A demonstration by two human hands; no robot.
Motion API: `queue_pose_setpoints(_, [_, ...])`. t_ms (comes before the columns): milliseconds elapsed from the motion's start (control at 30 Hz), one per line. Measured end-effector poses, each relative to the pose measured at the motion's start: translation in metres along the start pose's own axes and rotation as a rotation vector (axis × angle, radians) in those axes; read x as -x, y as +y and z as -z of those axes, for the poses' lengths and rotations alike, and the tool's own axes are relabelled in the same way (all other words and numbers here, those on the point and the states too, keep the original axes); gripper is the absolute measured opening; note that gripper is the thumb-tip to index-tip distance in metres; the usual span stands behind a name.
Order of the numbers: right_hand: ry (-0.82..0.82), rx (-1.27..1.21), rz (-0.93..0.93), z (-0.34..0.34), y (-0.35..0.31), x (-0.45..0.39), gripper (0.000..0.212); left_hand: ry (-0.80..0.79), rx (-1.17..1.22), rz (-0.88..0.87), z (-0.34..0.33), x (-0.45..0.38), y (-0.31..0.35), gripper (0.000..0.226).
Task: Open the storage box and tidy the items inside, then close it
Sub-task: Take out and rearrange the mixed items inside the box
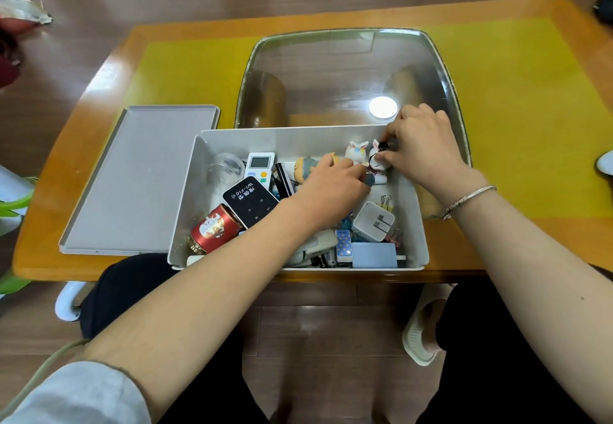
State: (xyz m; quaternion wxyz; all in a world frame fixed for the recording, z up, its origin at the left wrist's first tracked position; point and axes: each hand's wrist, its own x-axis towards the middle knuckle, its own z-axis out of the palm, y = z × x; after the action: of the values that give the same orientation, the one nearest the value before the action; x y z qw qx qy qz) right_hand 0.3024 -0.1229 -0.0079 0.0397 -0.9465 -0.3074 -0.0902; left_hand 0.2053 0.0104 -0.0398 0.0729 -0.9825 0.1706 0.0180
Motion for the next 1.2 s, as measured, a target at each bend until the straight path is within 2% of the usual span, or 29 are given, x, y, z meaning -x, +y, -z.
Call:
queue_pose_setpoints(200, [0.011, 0.004, 0.003, 0.0, -0.001, 0.001, 0.027, -0.041, -0.021, 0.021, 0.001, 0.006, 0.004, 0.043])
queue_pose_setpoints(533, [0.011, -0.035, 0.002, -0.001, 0.0, 0.007, 0.03, 0.028, 0.047, 0.061, 0.0, 0.013, 0.003, 0.051])
queue_pose_setpoints(633, [0.046, -0.113, -0.014, 0.002, 0.003, 0.01, 0.031, 0.097, 0.114, 0.133, 0.008, 0.017, -0.006, 0.046])
queue_pose_setpoints(800, [0.1, -0.334, 0.024, 0.017, 0.004, 0.021, 0.029, 0.243, 0.265, 0.36, 0.021, 0.042, -0.043, 0.029])
queue_pose_setpoints(967, [-0.098, -0.329, 0.118, 0.022, -0.019, 0.044, 0.027, 0.36, 0.304, 0.53, 0.023, 0.077, -0.079, 0.038])
queue_pose_setpoints(1067, [-0.23, -0.282, 0.153, 0.022, -0.033, 0.058, 0.033, 0.307, 0.291, 0.698, 0.017, 0.094, -0.094, 0.051])
queue_pose_setpoints(1200, [-0.48, 0.002, 0.115, 0.009, -0.049, 0.073, 0.044, 0.203, 0.309, 0.906, 0.011, 0.11, -0.106, 0.064])
